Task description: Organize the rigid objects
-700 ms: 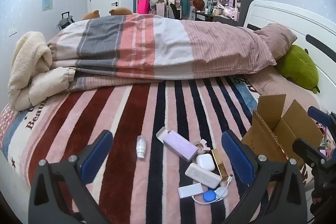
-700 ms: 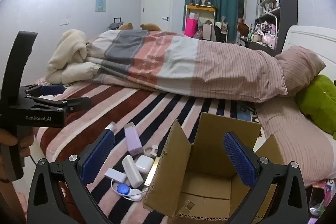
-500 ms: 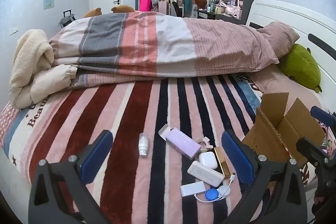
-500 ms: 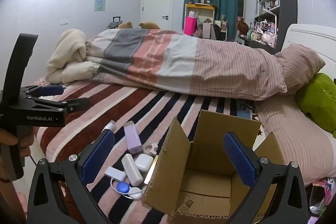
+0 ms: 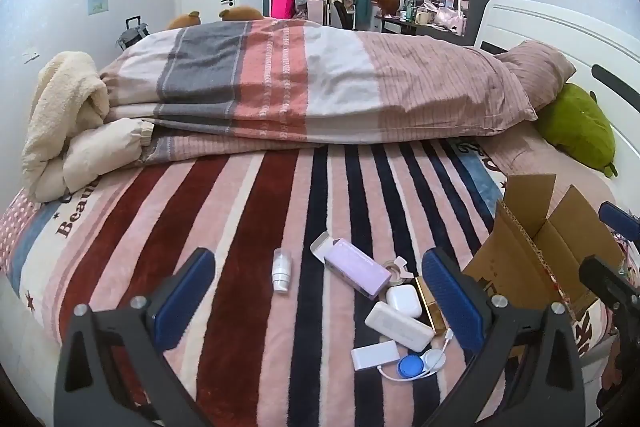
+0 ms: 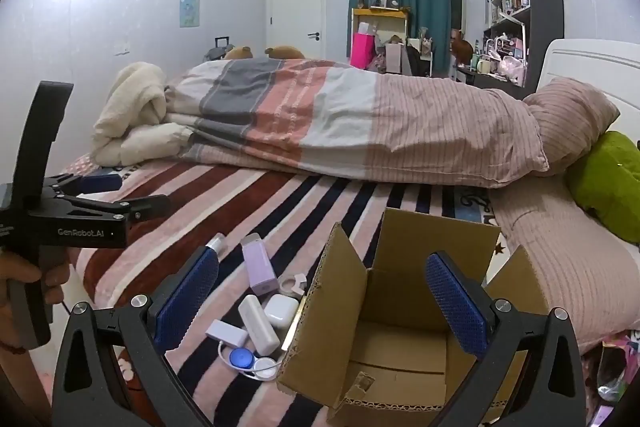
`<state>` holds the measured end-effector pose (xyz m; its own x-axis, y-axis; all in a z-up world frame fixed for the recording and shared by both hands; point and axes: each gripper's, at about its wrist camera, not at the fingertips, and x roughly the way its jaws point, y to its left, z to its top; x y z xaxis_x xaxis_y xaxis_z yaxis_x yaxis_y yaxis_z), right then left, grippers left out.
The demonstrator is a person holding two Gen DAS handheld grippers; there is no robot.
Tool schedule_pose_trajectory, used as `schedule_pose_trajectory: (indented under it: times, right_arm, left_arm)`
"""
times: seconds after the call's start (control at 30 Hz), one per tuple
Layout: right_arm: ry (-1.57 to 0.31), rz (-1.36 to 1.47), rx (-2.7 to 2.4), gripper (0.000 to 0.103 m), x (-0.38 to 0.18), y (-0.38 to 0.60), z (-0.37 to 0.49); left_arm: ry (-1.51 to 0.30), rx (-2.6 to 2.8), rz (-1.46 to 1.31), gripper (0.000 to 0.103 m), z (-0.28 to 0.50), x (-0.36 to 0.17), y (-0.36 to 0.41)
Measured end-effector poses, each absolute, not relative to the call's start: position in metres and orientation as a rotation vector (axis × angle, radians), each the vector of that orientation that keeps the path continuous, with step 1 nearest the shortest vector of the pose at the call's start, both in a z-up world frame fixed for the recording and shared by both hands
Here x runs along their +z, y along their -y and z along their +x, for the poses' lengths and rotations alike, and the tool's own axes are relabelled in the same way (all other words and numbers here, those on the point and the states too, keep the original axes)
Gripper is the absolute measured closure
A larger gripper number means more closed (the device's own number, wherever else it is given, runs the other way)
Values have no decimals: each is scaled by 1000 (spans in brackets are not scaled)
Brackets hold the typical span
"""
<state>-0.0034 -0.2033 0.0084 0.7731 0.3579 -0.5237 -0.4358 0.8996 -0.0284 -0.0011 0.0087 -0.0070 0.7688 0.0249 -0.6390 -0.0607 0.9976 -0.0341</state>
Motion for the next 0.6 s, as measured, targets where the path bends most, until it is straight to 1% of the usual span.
schedule_pose_trajectory:
  times: [0.6]
  right_arm:
    - [-530, -131, 448, 0, 15, 205, -12]
  left_arm:
    - [-676, 50, -58, 1, -9, -4, -8]
